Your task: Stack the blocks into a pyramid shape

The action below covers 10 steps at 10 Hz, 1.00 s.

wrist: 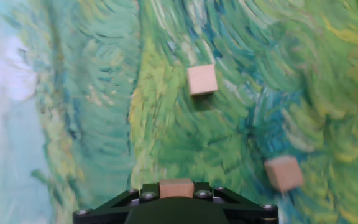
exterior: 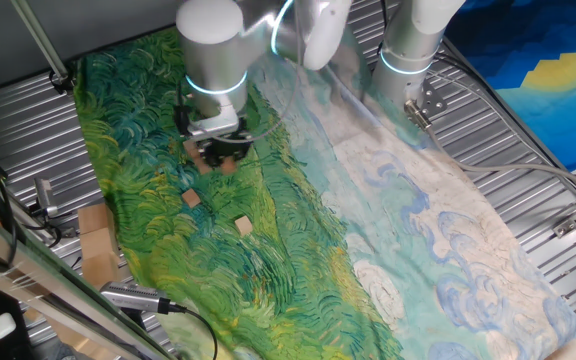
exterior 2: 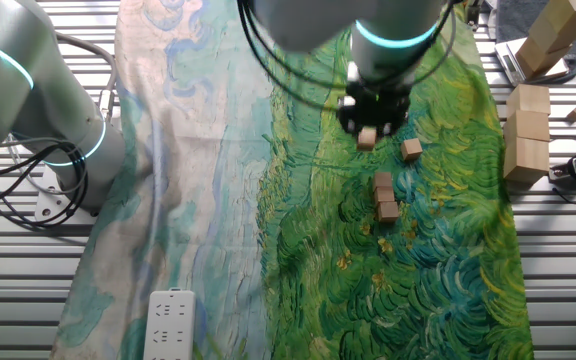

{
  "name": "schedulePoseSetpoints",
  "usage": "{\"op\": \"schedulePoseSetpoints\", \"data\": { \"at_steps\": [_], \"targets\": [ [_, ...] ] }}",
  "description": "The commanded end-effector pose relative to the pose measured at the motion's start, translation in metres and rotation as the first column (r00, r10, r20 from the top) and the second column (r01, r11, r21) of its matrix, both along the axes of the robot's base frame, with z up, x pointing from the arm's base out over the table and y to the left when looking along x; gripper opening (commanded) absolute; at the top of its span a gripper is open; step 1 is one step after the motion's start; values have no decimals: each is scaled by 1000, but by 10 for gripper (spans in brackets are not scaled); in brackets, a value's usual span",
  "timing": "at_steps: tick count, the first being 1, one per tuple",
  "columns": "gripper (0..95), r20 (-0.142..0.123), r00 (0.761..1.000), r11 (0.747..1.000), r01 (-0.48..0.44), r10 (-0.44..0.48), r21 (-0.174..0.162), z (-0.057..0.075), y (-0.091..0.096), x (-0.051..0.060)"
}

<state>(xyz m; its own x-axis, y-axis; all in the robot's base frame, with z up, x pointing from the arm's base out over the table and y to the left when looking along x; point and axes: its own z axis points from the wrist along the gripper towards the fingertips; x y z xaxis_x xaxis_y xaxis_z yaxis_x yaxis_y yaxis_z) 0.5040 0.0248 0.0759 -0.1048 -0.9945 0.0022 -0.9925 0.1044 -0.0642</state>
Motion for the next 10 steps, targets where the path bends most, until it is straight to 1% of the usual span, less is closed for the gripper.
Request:
{"op": "schedulePoseSetpoints", "data": {
  "at_steps": [1,3,5,6,7,8,10],
  "targets": [
    [0,-18,1000,1000,-18,19,14,10,-13,-3],
    [0,-13,999,999,-33,33,15,10,-29,-4],
    [0,-9,999,999,-39,39,20,7,-39,-3],
    [0,-5,999,998,-49,49,36,0,-51,0],
    [0,-3,999,998,-51,51,39,-3,-55,2],
    [0,2,998,997,-58,58,43,-8,-59,8],
    [0,5,998,996,-66,66,54,-9,-64,17]
  ]
}}
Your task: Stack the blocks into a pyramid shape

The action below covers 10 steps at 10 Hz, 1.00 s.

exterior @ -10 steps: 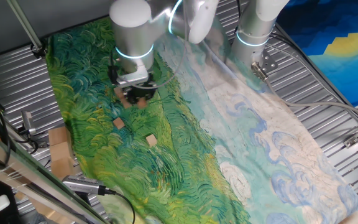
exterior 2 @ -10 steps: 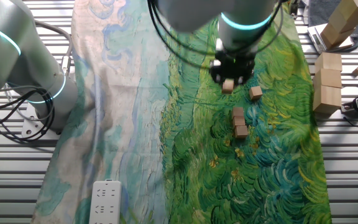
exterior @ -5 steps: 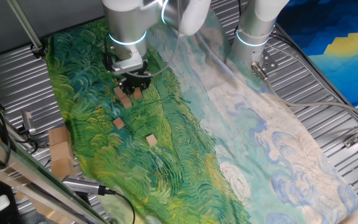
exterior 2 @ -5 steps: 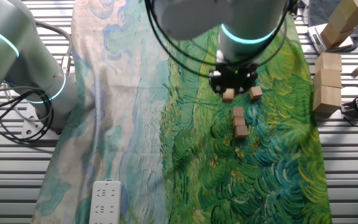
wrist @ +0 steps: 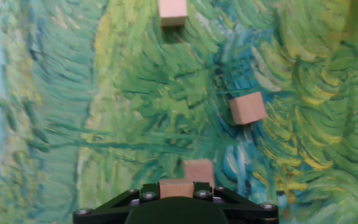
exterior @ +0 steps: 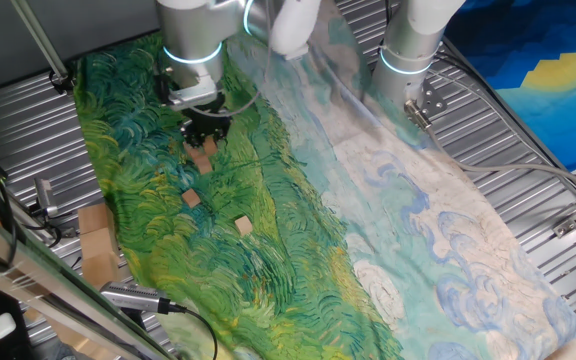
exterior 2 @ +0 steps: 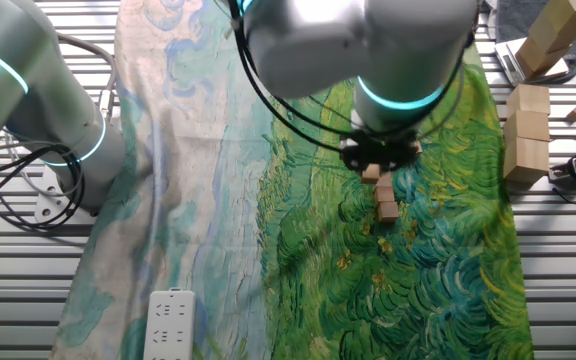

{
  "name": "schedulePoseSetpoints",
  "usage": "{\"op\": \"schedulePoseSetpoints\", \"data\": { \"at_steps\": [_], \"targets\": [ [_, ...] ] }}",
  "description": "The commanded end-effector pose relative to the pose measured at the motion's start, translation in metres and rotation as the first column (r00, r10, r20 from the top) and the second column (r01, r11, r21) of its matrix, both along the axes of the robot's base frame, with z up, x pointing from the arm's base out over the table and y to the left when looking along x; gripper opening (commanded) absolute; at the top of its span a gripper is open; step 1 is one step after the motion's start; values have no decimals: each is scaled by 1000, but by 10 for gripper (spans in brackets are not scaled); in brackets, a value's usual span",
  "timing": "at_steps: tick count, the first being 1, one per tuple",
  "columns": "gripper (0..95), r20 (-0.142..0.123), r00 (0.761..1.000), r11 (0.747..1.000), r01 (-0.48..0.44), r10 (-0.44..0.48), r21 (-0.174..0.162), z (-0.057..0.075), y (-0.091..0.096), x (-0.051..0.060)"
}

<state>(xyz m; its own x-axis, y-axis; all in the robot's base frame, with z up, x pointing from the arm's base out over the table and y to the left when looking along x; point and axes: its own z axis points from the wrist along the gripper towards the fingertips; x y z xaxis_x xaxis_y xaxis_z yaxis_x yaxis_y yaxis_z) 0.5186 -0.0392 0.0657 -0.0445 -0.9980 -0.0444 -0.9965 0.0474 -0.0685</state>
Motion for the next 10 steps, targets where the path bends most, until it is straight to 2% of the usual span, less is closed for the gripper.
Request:
{"op": "schedulePoseSetpoints", "data": {
  "at_steps": [1,5,10],
  "targets": [
    [0,-4,1000,1000,-10,10,7,3,-1,6],
    [0,-4,1000,1000,-27,27,6,2,-6,16],
    [0,0,999,999,-53,53,4,3,-18,12]
  ]
}}
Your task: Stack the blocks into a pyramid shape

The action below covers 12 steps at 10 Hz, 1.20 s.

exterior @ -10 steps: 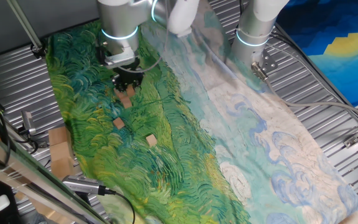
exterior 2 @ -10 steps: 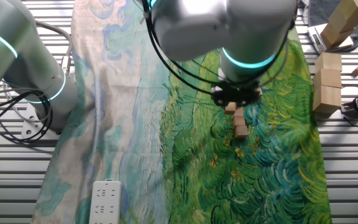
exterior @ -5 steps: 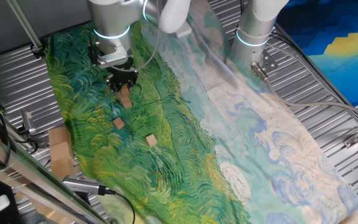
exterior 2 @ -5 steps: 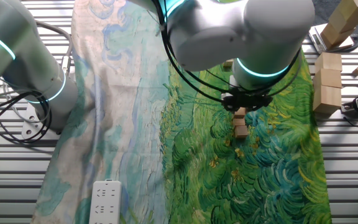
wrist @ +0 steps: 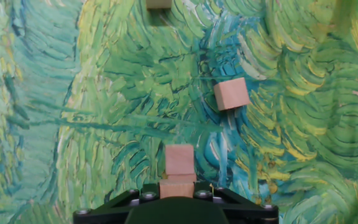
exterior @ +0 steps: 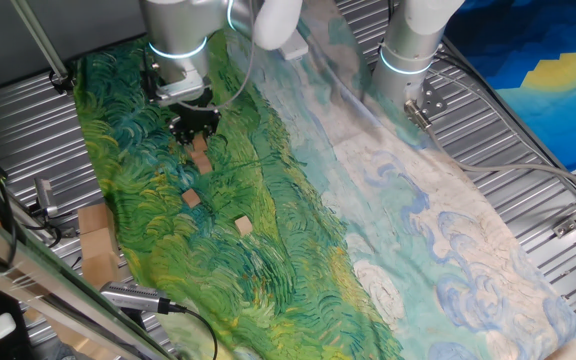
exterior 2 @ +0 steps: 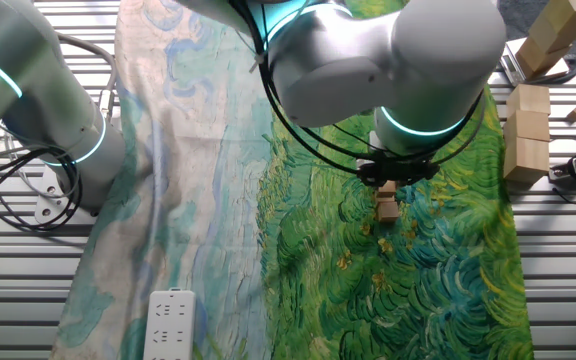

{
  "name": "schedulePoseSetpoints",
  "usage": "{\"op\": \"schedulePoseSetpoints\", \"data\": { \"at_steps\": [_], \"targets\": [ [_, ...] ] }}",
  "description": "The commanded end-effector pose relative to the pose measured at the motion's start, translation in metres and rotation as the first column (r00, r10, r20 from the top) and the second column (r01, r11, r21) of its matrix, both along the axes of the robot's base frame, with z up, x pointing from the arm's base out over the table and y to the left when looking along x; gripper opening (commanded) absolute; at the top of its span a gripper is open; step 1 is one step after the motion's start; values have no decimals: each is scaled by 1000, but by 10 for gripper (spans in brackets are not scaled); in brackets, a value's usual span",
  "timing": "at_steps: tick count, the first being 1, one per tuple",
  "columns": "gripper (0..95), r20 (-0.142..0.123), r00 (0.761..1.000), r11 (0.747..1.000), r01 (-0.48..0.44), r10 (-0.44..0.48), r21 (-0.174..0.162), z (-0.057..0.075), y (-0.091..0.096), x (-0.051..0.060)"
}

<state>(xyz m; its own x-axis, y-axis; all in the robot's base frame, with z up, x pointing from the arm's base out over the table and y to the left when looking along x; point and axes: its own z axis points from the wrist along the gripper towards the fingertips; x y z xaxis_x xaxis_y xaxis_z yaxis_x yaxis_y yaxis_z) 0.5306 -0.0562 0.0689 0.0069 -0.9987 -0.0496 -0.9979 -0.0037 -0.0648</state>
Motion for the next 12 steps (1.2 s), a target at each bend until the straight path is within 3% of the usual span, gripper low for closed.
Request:
{"op": "schedulePoseSetpoints", "data": {
  "at_steps": [1,4,5,7,8,10,12],
  "targets": [
    [0,4,1000,1000,-3,3,-4,0,-1,0],
    [0,-5,1000,1000,0,0,-5,0,-1,0],
    [0,-19,1000,1000,15,-15,7,0,-1,-1],
    [0,-74,997,999,21,-18,40,0,-1,-1],
    [0,-76,997,1000,24,-23,17,0,-1,-1],
    [0,-53,989,990,135,-137,-34,0,-1,-1],
    [0,-33,986,985,161,-163,-55,0,-1,-1]
  ]
}}
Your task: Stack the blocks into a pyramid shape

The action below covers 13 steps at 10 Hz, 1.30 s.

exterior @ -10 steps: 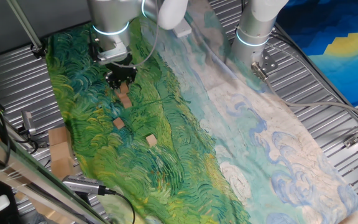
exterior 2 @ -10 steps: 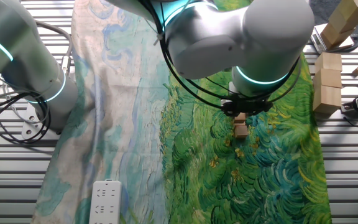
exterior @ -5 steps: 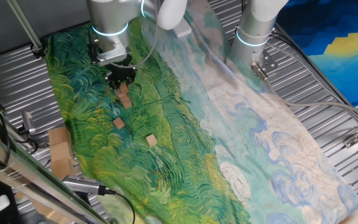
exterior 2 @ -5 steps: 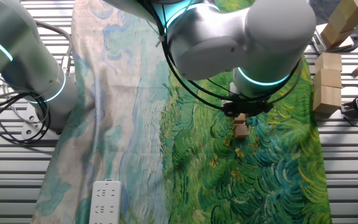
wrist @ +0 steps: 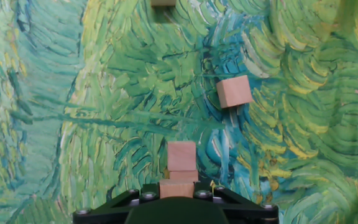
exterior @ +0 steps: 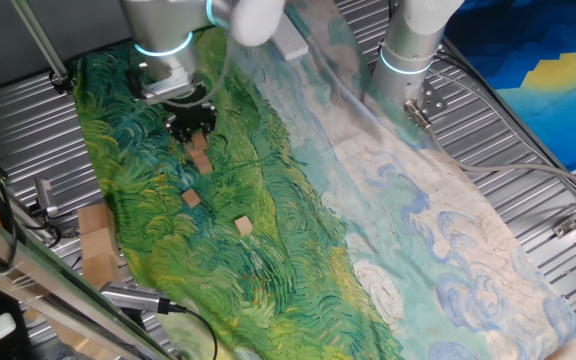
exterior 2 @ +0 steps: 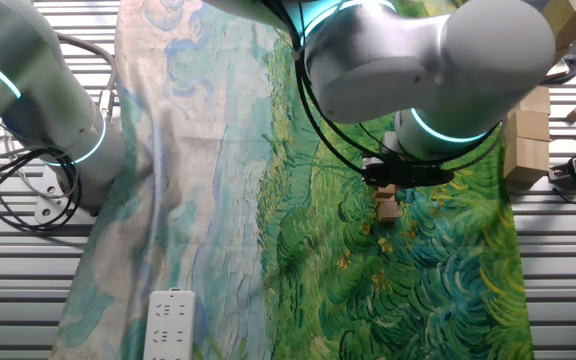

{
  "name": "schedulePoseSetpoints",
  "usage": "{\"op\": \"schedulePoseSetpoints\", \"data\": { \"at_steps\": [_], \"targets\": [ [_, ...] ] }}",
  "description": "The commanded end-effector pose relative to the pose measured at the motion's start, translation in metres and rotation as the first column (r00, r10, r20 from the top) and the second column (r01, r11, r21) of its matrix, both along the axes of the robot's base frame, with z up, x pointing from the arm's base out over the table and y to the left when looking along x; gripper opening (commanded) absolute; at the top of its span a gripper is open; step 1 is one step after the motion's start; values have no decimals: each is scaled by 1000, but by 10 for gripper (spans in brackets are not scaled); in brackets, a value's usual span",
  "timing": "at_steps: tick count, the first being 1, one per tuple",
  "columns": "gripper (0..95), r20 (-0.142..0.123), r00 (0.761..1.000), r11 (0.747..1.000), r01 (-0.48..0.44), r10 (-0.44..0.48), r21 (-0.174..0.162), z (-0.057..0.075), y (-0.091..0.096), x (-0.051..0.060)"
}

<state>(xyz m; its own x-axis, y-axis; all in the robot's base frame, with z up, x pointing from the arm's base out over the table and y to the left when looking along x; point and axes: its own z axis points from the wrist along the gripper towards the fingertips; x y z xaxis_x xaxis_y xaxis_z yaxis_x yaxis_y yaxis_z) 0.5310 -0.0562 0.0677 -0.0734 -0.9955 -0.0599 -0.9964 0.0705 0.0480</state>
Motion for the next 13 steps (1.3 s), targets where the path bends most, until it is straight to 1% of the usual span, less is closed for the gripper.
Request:
{"op": "schedulePoseSetpoints", "data": {
  "at_steps": [1,2,4,5,7,10,11,12,13],
  "targets": [
    [0,78,993,993,94,-88,-76,2,-2,0],
    [0,85,992,989,107,-98,-101,6,-8,4],
    [0,81,994,991,84,-76,-100,12,-27,20],
    [0,78,995,993,76,-69,-89,13,-32,24],
    [0,79,994,994,80,-75,-73,10,-34,25],
    [0,76,996,999,36,-35,-12,4,-30,27],
    [0,74,997,1000,18,-18,5,2,-22,26],
    [0,75,997,1000,23,-23,3,2,-19,25],
    [0,82,996,1000,19,-19,2,1,-11,22]
  ]
}}
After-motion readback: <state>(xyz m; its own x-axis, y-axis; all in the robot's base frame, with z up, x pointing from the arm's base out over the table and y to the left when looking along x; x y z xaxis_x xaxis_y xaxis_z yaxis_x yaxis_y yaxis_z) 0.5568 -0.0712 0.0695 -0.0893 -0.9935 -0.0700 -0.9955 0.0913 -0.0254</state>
